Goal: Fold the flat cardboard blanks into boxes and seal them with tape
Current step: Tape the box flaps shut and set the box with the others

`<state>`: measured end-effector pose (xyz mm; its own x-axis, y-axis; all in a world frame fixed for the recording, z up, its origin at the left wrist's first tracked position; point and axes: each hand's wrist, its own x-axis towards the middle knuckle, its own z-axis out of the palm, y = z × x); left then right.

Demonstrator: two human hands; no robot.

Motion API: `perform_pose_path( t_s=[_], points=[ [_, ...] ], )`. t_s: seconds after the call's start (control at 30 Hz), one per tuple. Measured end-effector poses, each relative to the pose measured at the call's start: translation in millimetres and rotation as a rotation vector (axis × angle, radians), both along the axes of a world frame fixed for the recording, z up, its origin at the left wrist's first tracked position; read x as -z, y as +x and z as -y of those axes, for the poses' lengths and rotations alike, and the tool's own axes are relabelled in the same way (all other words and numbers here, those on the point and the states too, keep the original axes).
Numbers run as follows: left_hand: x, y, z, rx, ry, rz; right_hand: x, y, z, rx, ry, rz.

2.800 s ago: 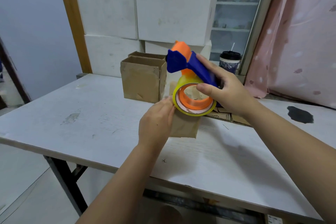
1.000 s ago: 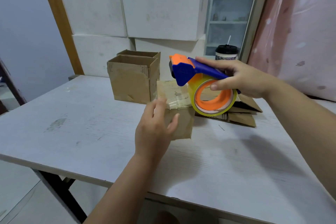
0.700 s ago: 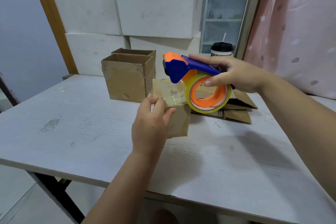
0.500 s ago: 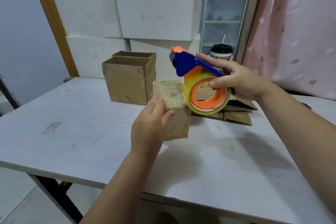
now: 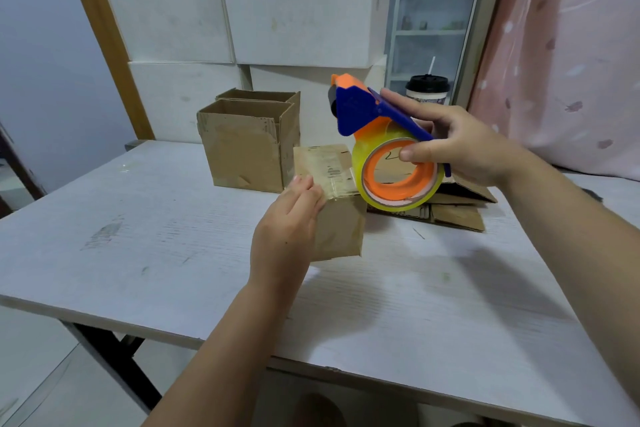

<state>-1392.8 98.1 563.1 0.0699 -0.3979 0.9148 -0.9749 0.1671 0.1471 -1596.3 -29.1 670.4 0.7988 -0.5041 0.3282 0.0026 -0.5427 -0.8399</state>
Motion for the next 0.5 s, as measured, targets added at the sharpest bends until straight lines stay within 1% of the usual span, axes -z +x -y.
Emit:
perform_pose_path(
  t_s=[0.17, 0.27, 0.33, 0.5],
  points=[
    [3, 7, 0, 0.015, 0.044, 0.046, -16, 3, 0, -0.006, -0.109, -0.164],
    [5, 8, 1, 0.012, 0.042, 0.040, -20, 1, 3, -0.009, -0.140, -0.236],
    [6, 7, 2, 0.013, 0.036, 0.037, -15, -3, 8, -0.018, -0.107, -0.238],
    [3, 7, 1, 0.008, 0.039, 0.047, 5, -9, 19, -0.027, -0.001, -0.160]
  ],
)
